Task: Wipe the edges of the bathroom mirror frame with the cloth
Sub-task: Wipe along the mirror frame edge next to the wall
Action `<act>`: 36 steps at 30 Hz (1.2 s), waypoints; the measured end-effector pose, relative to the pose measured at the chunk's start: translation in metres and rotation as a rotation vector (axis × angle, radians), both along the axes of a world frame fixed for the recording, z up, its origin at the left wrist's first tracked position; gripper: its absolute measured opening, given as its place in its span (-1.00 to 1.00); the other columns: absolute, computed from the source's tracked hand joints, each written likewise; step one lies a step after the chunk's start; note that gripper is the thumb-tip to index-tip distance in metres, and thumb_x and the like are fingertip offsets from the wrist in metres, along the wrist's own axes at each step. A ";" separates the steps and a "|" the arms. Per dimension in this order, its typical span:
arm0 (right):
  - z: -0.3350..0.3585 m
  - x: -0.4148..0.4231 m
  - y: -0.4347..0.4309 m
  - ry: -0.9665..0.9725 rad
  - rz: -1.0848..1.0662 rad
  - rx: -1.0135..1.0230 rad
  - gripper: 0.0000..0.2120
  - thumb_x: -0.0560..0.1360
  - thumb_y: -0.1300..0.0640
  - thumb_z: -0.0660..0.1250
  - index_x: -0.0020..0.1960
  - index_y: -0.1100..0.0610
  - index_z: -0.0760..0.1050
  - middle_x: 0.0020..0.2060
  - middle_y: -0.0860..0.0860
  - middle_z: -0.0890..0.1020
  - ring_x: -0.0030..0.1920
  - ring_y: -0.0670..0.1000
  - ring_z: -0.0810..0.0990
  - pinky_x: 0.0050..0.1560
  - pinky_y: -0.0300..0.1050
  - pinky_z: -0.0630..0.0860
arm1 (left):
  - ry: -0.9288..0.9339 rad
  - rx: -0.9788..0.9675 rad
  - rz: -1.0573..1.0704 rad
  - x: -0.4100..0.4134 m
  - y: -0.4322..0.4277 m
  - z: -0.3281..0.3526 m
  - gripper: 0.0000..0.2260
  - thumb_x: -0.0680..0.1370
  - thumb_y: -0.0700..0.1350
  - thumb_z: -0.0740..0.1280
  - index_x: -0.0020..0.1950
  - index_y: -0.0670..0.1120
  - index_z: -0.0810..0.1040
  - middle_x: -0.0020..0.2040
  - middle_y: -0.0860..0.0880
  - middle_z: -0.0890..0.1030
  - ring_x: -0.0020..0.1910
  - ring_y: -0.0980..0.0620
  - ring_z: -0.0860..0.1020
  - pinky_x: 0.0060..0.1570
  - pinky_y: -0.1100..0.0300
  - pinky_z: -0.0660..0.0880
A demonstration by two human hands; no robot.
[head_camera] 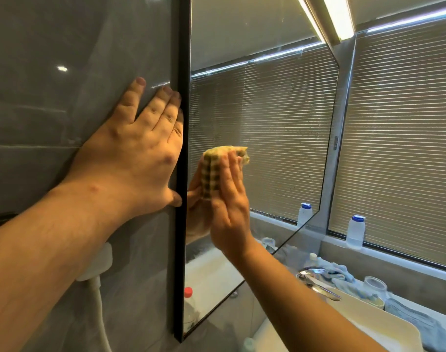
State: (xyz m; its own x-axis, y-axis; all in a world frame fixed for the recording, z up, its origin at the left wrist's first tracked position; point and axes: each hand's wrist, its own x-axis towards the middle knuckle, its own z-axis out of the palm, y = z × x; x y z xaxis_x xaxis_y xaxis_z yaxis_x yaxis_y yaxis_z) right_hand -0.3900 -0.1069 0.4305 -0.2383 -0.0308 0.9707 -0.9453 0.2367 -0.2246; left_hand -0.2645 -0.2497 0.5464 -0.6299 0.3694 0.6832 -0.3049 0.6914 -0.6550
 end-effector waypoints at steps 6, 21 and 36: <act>0.021 -0.022 0.018 0.076 -0.052 0.012 -0.38 0.44 0.21 0.07 0.50 0.33 0.19 0.51 0.13 0.17 0.58 0.04 0.06 0.57 0.03 -0.02 | 0.004 0.008 -0.017 0.000 0.000 0.000 0.12 0.32 0.56 0.00 0.56 -0.30 -0.02 0.57 -0.29 -0.02 0.57 -0.21 -0.06 0.47 -0.27 -0.14; 0.060 -0.157 0.115 -0.603 -0.045 -0.502 -0.35 0.44 0.03 0.07 0.55 0.02 0.22 0.51 -0.01 0.33 0.49 -0.02 0.30 0.51 0.06 0.25 | 0.013 0.003 -0.042 -0.003 -0.002 -0.001 0.09 0.36 0.55 -0.02 0.56 -0.29 -0.02 0.58 -0.29 -0.03 0.58 -0.20 -0.06 0.47 -0.27 -0.23; 0.112 -0.019 0.008 0.092 -0.155 -0.017 -0.51 0.61 0.22 0.07 0.51 0.35 0.19 0.51 0.27 0.21 0.53 -0.02 0.05 0.57 -0.16 -0.10 | -0.035 0.072 -0.098 0.007 0.001 0.003 0.09 0.31 0.51 0.23 0.51 -0.31 0.17 0.54 -0.34 0.13 0.55 -0.24 0.08 0.48 -0.27 -0.11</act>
State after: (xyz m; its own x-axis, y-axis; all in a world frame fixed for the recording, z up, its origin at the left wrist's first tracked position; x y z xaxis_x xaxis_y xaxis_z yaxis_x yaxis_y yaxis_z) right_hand -0.4094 -0.0989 0.5425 -0.1486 0.0161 0.9888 -0.9147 0.3777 -0.1436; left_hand -0.2571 -0.2484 0.5491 -0.6168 0.3815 0.6885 -0.2114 0.7622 -0.6118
